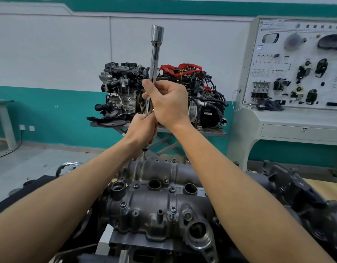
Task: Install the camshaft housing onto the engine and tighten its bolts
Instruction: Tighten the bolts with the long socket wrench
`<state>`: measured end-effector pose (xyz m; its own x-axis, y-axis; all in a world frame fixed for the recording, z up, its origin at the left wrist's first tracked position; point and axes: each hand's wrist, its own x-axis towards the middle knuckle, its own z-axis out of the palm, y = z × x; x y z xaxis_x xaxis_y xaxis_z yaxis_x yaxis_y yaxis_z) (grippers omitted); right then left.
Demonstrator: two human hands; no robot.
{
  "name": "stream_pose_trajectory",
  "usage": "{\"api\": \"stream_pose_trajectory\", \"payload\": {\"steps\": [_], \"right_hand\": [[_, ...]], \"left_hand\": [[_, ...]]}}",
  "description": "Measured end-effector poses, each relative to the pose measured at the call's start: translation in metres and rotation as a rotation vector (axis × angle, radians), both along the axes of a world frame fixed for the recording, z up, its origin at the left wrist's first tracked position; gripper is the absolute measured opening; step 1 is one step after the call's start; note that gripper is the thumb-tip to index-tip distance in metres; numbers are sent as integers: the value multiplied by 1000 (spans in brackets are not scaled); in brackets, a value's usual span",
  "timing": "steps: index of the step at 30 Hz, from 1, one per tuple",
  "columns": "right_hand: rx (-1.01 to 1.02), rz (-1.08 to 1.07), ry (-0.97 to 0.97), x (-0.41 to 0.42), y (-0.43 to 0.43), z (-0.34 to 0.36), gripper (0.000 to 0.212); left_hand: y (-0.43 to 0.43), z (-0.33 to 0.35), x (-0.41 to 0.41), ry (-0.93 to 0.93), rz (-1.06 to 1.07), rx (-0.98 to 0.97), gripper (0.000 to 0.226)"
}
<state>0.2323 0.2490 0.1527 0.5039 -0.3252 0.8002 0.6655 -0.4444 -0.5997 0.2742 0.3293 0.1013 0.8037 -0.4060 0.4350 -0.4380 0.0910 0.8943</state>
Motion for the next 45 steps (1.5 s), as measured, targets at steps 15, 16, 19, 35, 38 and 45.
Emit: {"api": "stream_pose_trajectory", "payload": {"steps": [15, 16, 19, 35, 38, 45], "right_hand": [[-26, 146, 34, 2, 1, -5, 13], [-21, 169, 48, 3, 1, -5, 15], [141, 345, 146, 4, 6, -5, 25], [255, 447, 252, 11, 18, 6, 59], [268, 412, 269, 13, 21, 7, 59], [294, 141, 204, 4, 41, 39, 58]], "left_hand": [[29, -10, 16, 54, -359, 5, 28], [35, -13, 18, 27, -368, 53, 22], [47, -22, 25, -103, -283, 266, 12], [50, -21, 22, -177, -148, 321, 11], [50, -26, 24, -177, -139, 281, 11], [55, 1, 24, -192, -203, 234, 28]]}}
